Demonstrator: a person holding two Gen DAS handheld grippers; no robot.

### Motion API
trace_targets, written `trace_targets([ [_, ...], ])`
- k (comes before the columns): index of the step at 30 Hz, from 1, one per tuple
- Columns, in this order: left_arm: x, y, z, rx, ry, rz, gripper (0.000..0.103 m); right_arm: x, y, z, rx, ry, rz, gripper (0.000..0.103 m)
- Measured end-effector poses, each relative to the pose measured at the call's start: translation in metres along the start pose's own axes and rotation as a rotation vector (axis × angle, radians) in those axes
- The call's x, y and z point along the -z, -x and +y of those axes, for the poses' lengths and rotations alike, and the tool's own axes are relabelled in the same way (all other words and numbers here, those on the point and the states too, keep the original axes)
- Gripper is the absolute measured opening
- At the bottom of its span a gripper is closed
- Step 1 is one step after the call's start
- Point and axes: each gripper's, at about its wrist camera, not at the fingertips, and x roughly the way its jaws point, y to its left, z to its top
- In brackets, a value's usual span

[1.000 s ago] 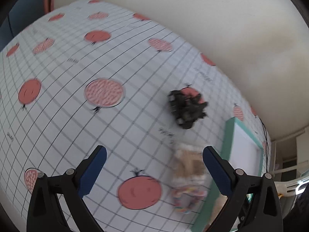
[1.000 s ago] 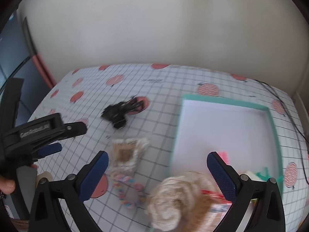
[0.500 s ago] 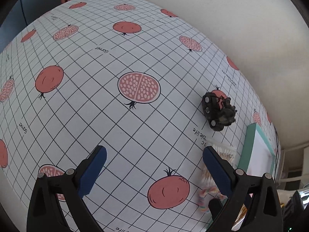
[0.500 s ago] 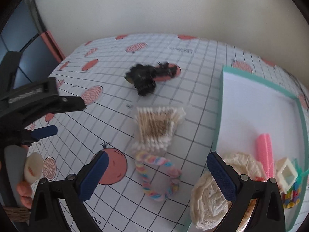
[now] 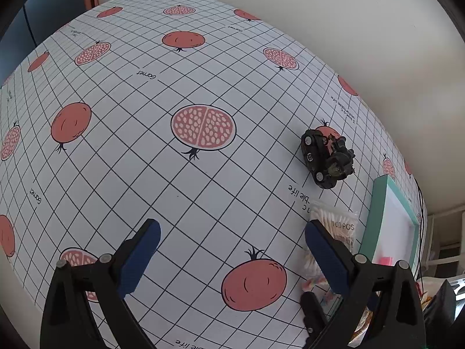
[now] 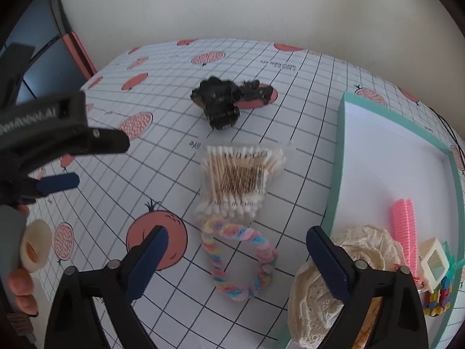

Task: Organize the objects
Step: 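Grasp the cotton-swab pack with the left gripper while the right grasps the rainbow braided ring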

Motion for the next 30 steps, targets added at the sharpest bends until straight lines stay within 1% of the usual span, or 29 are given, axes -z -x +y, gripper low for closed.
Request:
trace_targets([
  [3, 0.001, 0.001, -0.005, 0.005, -0.018, -0.012, 0.1, 0.002, -0.003, 0.004, 0.013, 0.021, 0.01, 0.094],
  [7, 0.002, 0.003, -0.015, 0.033, -0.062, -0.022, 0.1, 0.003, -0.006, 0.007, 0.049, 0.046, 0.02, 0.092],
  [10, 0.004, 0.001, -0.021, 0.037, -0.086, -0.019, 0.1, 0.005, -0.006, 0.008, 0.079, 0.066, 0.024, 0.087],
  [12, 0.004, -0.002, -0.022, 0.038, -0.085, -0.013, 0.1, 0.006, -0.007, 0.008, 0.114, 0.09, 0.026, 0.084],
  [17, 0.005, -0.004, -0.02, 0.03, -0.08, -0.007, 0.1, 0.007, -0.01, 0.004, 0.171, 0.1, 0.032, 0.084],
  [23, 0.007, -0.004, -0.019, 0.031, -0.076, -0.006, 0.1, 0.006, -0.009, 0.0, 0.167, 0.094, 0.04, 0.083],
  [26, 0.008, -0.005, -0.021, 0.029, -0.077, -0.007, 0.1, 0.005, -0.007, -0.012, 0.169, 0.049, 0.039, 0.083],
  [30, 0.009, -0.007, -0.023, 0.032, -0.082, -0.006, 0.1, 0.004, -0.004, -0.019, 0.125, 0.007, 0.029, 0.083],
])
